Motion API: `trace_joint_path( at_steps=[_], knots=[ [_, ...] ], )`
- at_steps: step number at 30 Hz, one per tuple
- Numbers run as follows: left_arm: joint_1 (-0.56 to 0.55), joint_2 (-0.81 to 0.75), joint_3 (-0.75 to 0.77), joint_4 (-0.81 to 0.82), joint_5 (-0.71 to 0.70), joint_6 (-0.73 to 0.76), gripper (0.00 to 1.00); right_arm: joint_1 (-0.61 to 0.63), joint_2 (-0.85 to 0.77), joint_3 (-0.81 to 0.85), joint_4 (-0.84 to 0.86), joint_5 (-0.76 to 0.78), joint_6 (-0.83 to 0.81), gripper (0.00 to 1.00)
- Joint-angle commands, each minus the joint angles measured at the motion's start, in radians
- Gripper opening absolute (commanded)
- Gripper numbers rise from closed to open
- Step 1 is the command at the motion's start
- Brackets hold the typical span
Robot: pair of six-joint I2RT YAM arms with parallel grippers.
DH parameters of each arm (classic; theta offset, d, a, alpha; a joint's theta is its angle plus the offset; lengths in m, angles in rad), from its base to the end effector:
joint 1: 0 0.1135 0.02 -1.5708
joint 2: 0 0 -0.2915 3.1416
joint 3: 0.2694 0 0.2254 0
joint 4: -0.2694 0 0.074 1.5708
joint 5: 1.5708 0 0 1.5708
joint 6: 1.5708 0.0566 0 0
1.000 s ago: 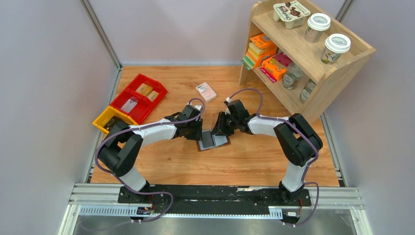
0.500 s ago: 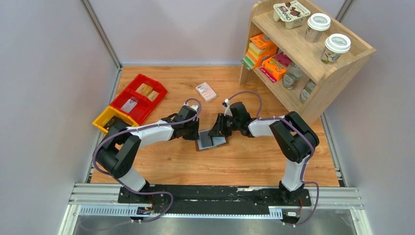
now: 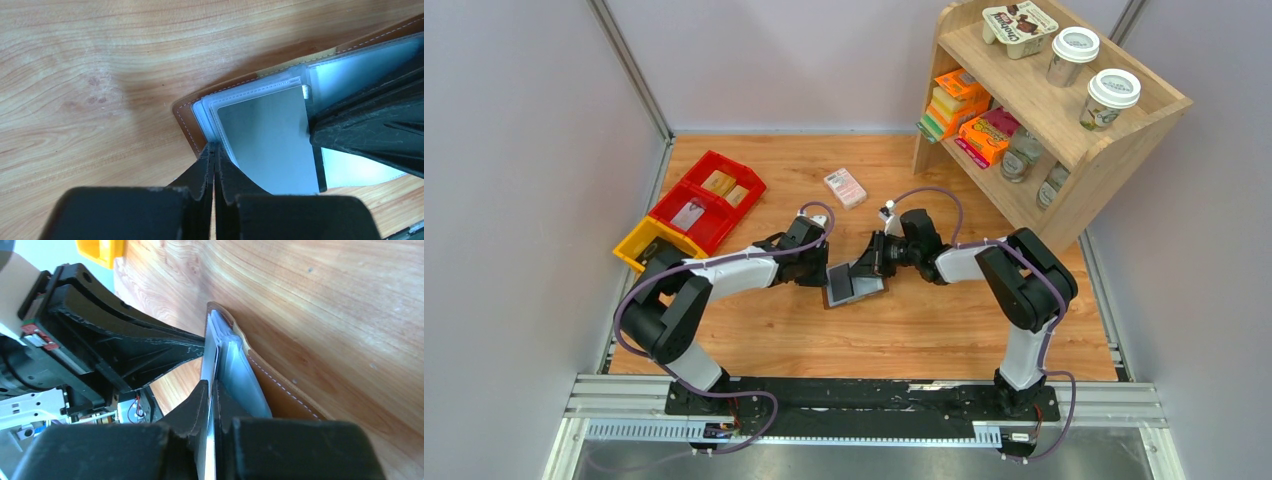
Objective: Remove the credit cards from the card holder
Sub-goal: Remove the credit card from the card holder.
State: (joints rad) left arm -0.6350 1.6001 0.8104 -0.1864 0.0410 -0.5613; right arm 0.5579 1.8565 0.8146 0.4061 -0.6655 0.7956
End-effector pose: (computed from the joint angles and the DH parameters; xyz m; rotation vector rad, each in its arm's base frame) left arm 0.2379 -0.1782 0.1847 0.1134 2.6261 -0.4981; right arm 0.2860 0.2197 0.1655 -0.1325 2.4578 1.4199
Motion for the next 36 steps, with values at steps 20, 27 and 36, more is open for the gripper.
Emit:
trace_joint_path(
  at_steps=[20, 27, 36],
  knots=[
    [-0.011, 0.100, 0.016, -0.074, -0.010, 0.047, 0.00, 0.074, 0.104, 0.170, -0.156, -0.102, -0.075, 0.11],
    [-0.011, 0.109, 0.000, -0.088, -0.038, 0.044, 0.00, 0.028, 0.083, 0.127, -0.122, -0.118, -0.069, 0.00],
    [-0.009, 0.141, 0.003, -0.099, -0.038, 0.049, 0.00, -0.052, 0.073, 0.070, -0.081, -0.157, -0.075, 0.00]
  ],
)
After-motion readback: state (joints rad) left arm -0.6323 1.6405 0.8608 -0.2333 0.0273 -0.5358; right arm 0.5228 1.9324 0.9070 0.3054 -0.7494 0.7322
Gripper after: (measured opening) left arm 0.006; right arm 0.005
